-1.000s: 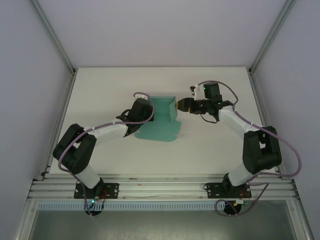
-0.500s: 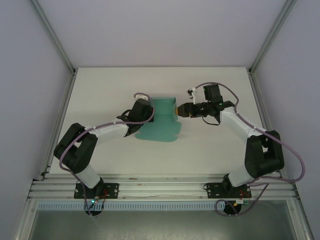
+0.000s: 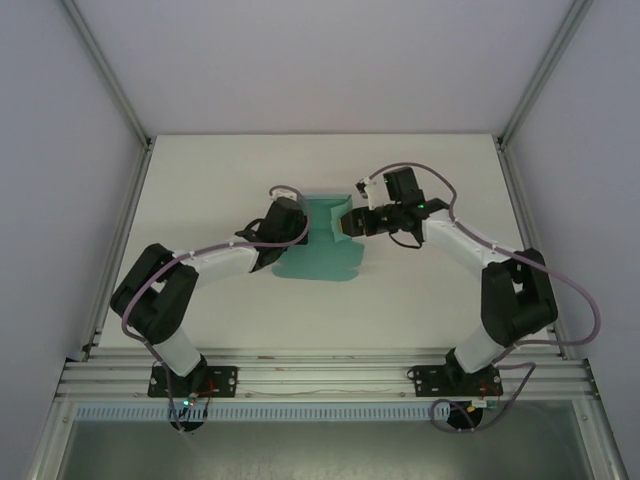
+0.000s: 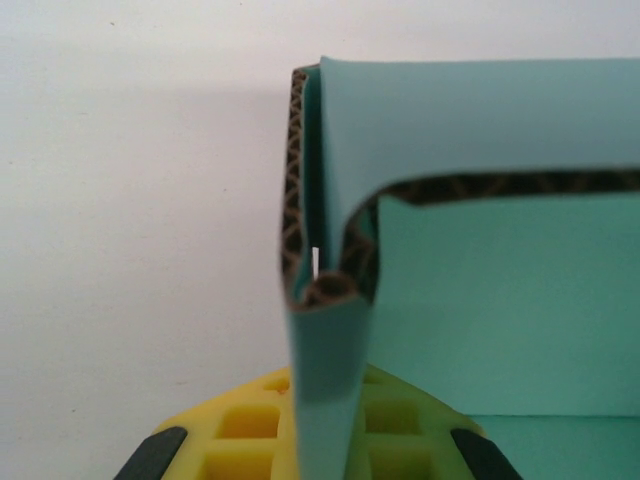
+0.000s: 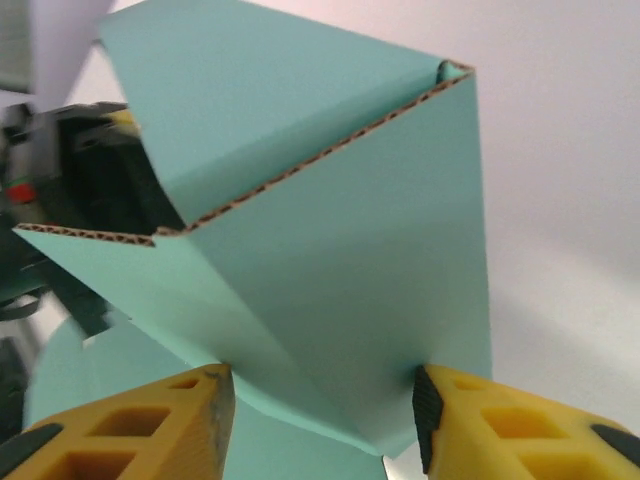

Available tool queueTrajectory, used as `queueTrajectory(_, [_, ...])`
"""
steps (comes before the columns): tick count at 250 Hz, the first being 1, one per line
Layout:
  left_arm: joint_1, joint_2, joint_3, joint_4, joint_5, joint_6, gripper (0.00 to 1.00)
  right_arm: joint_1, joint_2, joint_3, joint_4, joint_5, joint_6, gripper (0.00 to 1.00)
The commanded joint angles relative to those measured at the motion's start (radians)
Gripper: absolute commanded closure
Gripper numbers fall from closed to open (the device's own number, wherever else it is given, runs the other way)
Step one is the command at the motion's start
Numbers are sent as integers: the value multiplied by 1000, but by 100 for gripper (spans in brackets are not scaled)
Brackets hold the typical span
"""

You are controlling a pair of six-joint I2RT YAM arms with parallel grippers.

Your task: Assemble paper box

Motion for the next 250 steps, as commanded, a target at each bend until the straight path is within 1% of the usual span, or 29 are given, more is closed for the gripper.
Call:
queueTrajectory(1, [-7,3,24,15,63,25,100,34,37,25,77,230,52,47])
queueTrajectory(7, [-9,3,23,17,66,27,100,38,44,25,92,259,65,44])
queueTrajectory(31, [-12,-5,16,29,77,38,100,41,75,16,158,361,105,46])
queueTrajectory(43, [-12,-2,18,27,81,39,100,42,95,18,177,386,112,45])
queueTrajectory(57, [-13,9,28,8,88,46,100,43,132,37,173,390,107,46])
queueTrajectory(73, [-13,23,36,-6,82,47,100,50,167,46,186,383,103,49])
queueTrajectory(89, [-15,37,40,-11,74,41,100,52,193,31,236,382,108,58])
queueTrajectory(92, [-15,39,40,-10,75,42,100,53,196,28,246,378,107,59])
queueTrajectory(125, [-20,76,50,-7,98,50,100,55,238,11,323,327,106,59])
queueTrajectory(150, [-26,108,69,-32,83,55,100,55,266,3,350,313,100,59])
queueTrajectory(200, [-27,127,81,-46,71,60,100,55,340,25,333,305,96,59])
queueTrajectory(214, [-28,130,82,-52,68,63,100,55,353,24,340,309,93,64])
queueTrajectory(228, [-29,131,83,-55,67,64,100,54,365,31,332,325,93,65])
queueTrajectory(250, [-32,131,84,-60,60,65,100,55,384,45,306,367,99,74])
